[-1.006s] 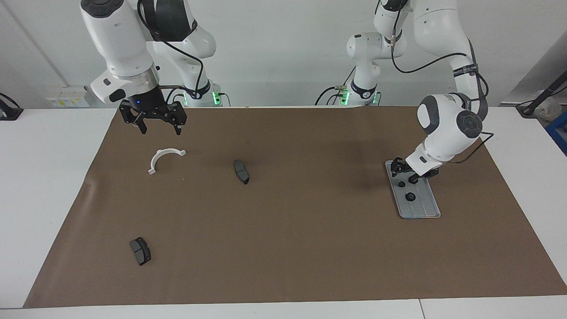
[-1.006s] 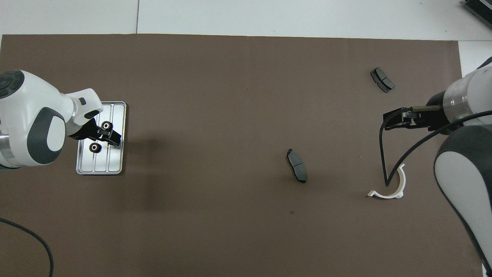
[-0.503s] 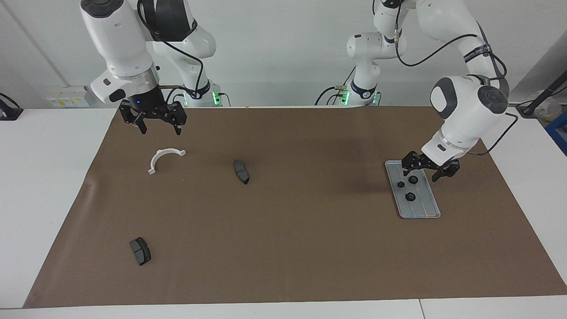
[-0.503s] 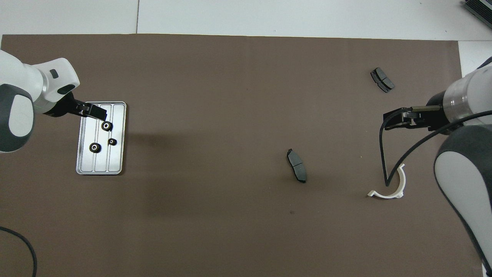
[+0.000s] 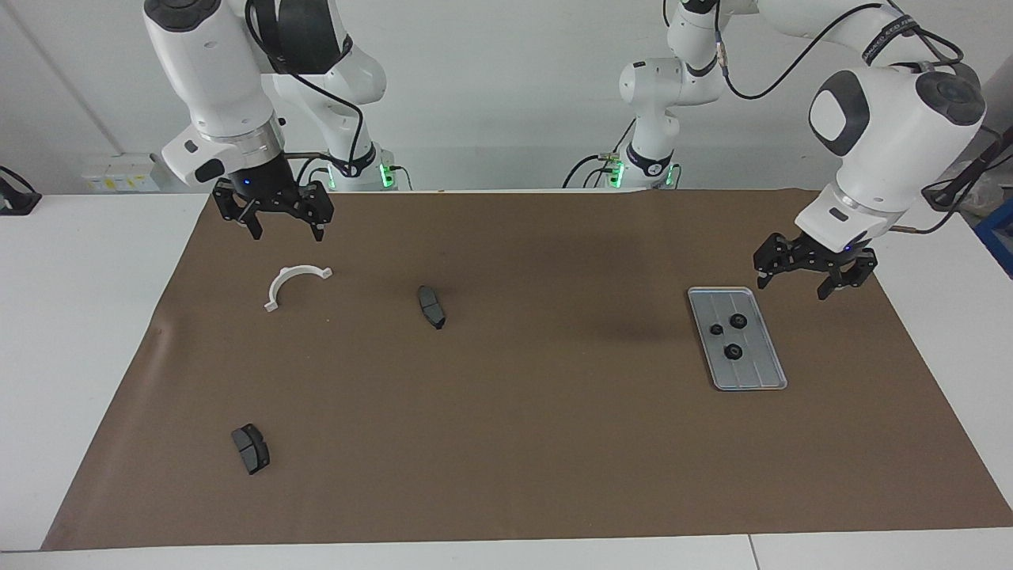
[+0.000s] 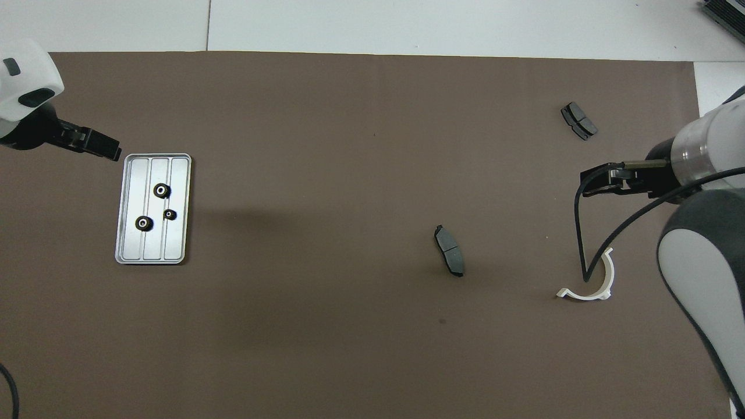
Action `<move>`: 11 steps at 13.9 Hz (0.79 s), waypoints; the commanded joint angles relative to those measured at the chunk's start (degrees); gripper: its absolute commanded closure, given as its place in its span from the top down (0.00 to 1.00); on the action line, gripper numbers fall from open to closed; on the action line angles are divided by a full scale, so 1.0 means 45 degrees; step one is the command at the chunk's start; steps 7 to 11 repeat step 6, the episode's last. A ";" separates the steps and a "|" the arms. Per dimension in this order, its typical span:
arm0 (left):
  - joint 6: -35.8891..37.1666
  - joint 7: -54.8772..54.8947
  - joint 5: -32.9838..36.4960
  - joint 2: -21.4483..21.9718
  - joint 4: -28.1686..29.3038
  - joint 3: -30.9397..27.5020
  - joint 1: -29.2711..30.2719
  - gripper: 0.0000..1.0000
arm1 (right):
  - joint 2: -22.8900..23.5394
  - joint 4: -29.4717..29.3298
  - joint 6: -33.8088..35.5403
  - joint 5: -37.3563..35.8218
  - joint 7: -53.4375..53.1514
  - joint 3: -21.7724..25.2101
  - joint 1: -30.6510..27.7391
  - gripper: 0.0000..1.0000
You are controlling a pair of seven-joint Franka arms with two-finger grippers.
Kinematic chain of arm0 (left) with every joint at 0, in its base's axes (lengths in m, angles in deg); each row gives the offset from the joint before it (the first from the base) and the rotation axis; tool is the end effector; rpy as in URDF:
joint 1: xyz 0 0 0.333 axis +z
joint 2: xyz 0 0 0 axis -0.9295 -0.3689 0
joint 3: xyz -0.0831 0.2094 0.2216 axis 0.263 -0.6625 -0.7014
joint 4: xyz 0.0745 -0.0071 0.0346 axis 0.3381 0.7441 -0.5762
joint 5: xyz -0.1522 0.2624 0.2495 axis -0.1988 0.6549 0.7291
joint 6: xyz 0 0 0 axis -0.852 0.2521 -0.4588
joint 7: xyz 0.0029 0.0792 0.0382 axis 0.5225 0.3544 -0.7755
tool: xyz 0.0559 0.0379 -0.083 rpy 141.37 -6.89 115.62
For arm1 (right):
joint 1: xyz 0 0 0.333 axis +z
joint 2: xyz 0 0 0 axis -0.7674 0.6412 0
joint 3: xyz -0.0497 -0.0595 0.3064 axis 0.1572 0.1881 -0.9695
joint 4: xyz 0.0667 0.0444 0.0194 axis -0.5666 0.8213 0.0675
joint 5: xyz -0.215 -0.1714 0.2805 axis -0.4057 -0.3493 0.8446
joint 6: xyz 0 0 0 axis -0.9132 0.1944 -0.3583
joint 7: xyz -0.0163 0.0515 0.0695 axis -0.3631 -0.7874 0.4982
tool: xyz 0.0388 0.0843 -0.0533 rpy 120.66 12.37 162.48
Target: Pick bearing gear from pile to tray
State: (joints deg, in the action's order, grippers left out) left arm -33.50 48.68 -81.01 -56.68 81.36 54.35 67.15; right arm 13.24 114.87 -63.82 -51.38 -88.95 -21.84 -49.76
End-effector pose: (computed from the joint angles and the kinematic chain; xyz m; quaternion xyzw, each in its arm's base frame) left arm 0.6227 -0.0179 0.5592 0.9879 -0.1547 0.0090 0.0034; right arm 0.5541 0.0571 0.5907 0.9995 -0.0228 0.0105 0.0182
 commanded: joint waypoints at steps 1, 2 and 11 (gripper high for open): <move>0.1815 0.0102 0.0254 -0.0124 -0.1568 -0.0073 -0.0123 1.00 | -0.0296 0.0303 -0.0055 0.0299 0.0391 -0.0066 -0.0218 1.00; 0.2111 0.0102 0.0254 -0.0105 -0.1746 -0.0054 -0.0123 1.00 | -0.0276 0.0303 -0.0055 0.0299 0.0391 -0.0066 -0.0218 1.00; 0.2485 0.0102 0.0254 0.0031 -0.1807 0.0044 -0.0162 1.00 | -0.0295 0.0303 -0.0055 0.0299 0.0391 -0.0066 -0.0218 1.00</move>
